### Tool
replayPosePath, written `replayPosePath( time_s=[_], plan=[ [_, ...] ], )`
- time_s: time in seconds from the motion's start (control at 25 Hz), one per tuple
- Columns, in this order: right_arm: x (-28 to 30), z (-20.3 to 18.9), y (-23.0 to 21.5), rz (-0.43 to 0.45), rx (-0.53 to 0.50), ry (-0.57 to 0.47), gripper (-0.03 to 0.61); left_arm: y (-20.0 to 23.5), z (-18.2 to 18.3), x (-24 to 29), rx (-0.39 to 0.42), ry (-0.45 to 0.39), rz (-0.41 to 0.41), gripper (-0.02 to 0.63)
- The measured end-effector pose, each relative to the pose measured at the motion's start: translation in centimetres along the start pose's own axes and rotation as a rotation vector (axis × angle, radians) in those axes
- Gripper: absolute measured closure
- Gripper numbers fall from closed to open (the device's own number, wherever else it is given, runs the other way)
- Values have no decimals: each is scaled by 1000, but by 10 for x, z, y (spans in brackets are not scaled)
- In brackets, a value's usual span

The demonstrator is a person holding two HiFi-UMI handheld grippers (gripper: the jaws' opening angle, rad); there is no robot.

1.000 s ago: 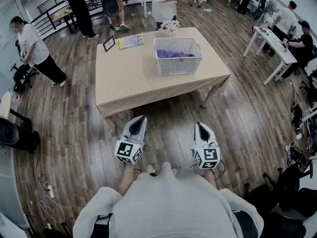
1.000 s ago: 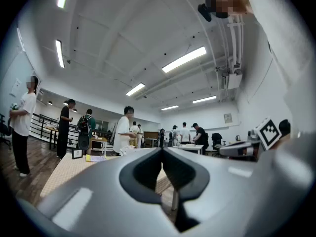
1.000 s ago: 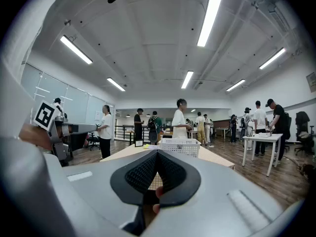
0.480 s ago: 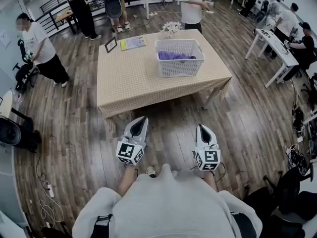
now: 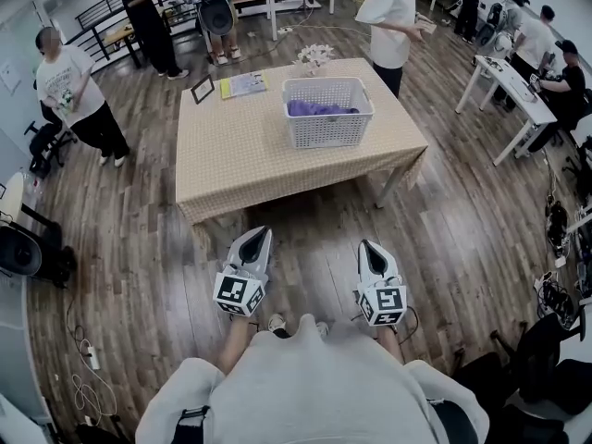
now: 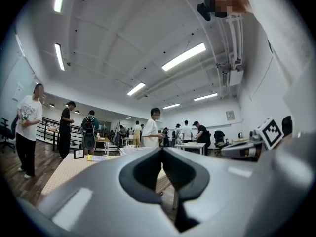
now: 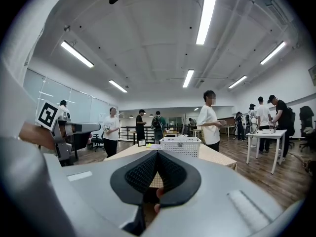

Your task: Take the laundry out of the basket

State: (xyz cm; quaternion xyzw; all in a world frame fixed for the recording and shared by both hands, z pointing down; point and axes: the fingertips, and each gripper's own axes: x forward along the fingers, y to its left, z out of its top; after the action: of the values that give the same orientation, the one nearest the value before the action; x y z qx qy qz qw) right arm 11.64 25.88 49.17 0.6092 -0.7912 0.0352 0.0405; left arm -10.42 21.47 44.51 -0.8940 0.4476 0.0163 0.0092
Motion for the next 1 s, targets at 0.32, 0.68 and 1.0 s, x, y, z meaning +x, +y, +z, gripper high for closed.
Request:
replayPosePath(
  time_s=[0.32,0.68,1.0],
  plan=[
    [-25,-19,-33,5,-27,30,580,-54,-17,5,10,43,-5,604],
    [-5,-20,-56,13,-1,12,580,-51,-21,36,21,49,-8,603],
    [55,-18,-62,25,-26,35,580,-12,-33,89,-2,48,-30,604]
  ],
)
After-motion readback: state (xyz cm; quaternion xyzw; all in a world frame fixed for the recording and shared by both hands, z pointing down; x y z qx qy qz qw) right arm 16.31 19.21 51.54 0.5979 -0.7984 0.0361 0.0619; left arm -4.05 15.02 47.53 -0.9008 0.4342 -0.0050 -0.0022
